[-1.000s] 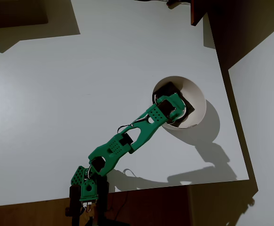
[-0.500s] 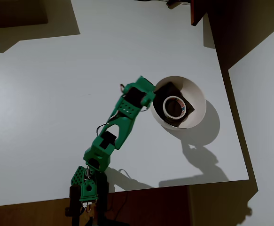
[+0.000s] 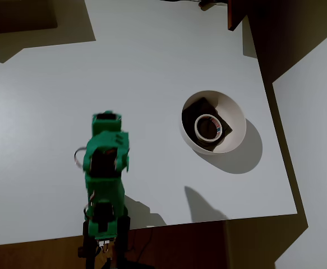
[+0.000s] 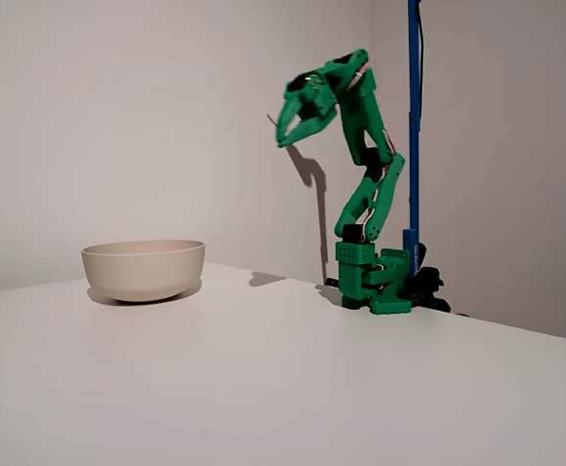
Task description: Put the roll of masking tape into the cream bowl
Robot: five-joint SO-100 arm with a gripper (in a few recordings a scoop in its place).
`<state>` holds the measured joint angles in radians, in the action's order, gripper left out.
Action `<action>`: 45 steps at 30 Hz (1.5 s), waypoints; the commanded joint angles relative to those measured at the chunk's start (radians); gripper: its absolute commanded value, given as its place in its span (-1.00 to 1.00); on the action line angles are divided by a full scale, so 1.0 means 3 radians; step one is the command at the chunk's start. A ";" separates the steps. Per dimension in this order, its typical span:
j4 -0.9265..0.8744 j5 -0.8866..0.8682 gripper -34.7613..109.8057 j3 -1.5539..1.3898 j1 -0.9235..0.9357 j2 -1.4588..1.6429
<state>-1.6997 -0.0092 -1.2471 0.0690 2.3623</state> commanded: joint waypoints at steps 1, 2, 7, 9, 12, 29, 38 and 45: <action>0.0205 0.0046 -0.63 -0.0977 -0.0317 0.0951; 0.0240 0.0046 -0.63 -0.1171 -0.0383 0.1084; 0.0532 0.0061 -0.63 -0.2219 -0.0491 0.1703; 0.0675 0.0092 -0.63 -0.2669 -0.0506 0.1974; 0.0839 0.0118 -0.63 -0.3262 -0.0511 0.2316; 0.1079 0.0138 -0.63 -0.5251 -0.0481 0.3426; 0.1048 0.0077 -0.63 -0.5553 -0.0337 0.3426; 0.1048 0.0174 -0.61 -0.5553 -0.0312 0.3426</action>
<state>-1.3821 0.0184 -2.9100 -0.0184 3.3824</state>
